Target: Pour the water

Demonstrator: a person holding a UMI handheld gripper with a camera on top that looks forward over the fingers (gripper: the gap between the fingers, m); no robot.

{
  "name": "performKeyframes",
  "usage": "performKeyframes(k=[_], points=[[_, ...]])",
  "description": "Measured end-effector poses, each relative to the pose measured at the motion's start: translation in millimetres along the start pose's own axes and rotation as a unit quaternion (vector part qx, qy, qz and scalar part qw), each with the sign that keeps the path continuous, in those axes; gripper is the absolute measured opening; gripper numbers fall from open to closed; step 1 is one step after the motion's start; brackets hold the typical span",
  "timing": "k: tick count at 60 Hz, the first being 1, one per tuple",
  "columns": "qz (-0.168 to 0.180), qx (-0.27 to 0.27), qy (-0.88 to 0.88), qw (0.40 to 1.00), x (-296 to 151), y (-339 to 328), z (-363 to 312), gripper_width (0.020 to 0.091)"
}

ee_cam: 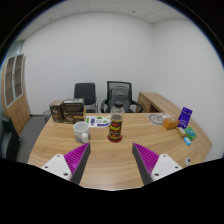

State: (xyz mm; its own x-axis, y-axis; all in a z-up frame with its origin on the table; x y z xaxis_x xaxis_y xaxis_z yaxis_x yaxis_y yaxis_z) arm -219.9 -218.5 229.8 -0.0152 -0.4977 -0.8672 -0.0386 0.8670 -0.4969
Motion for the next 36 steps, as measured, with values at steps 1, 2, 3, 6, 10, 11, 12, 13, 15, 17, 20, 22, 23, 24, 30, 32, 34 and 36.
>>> performKeyframes(k=[1,2,3,6,10,11,12,13,15,17,20,22,23,24,30,32,34,36], points=[[-0.002,0.001,0.0,1.0,2.6,-8.0,-3.4,0.0857],[-0.005,0.001,0.0,1.0,5.2,-16.1,-7.0,0.0857],[-0.007,0.001,-0.001,1.0,6.9,-21.8,-9.2,0.0857],[-0.007,0.003,-0.001,1.0,13.2,-44.2,-17.7,0.0856],[-0.011,0.006,0.001,1.0,19.7,-66.6,-28.1,0.0858],[-0.012,0.006,0.001,1.0,21.5,-71.2,-30.3,0.0859],[-0.013,0.005,0.001,1.0,23.0,-75.5,-32.8,0.0859],[-0.014,0.005,0.002,1.0,24.7,-79.2,-34.8,0.086],[-0.016,0.005,0.002,1.0,28.2,-85.8,-38.5,0.0858],[-0.017,0.004,0.0,1.0,30.7,-91.2,-41.5,0.0858],[-0.018,0.009,-0.007,1.0,34.4,-98.5,-43.0,0.0856],[-0.019,0.01,-0.006,1.0,34.8,-102.7,-43.6,0.0855],[-0.019,0.01,-0.006,1.0,34.9,-104.4,-43.7,0.0858],[-0.019,0.011,-0.005,1.0,35.5,-105.8,-43.9,0.0857],[-0.017,0.012,0.006,1.0,38.6,-111.0,-44.1,0.0857],[-0.018,0.013,0.006,1.0,38.7,-111.8,-45.0,0.0857],[-0.017,0.017,0.003,1.0,38.2,-112.9,-44.0,0.0857],[-0.018,0.019,0.0,1.0,37.0,-113.5,-42.6,0.0856]])
Point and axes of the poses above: the point between the fingertips, and its own axes, seen from behind it with the camera up: z to the right, x down, y forward, the way the camera looks, the point moved 5 cm from there along -y, backward, against the way the camera looks, and after that the axes turned 12 degrees about -x, right-handed, at the moved point
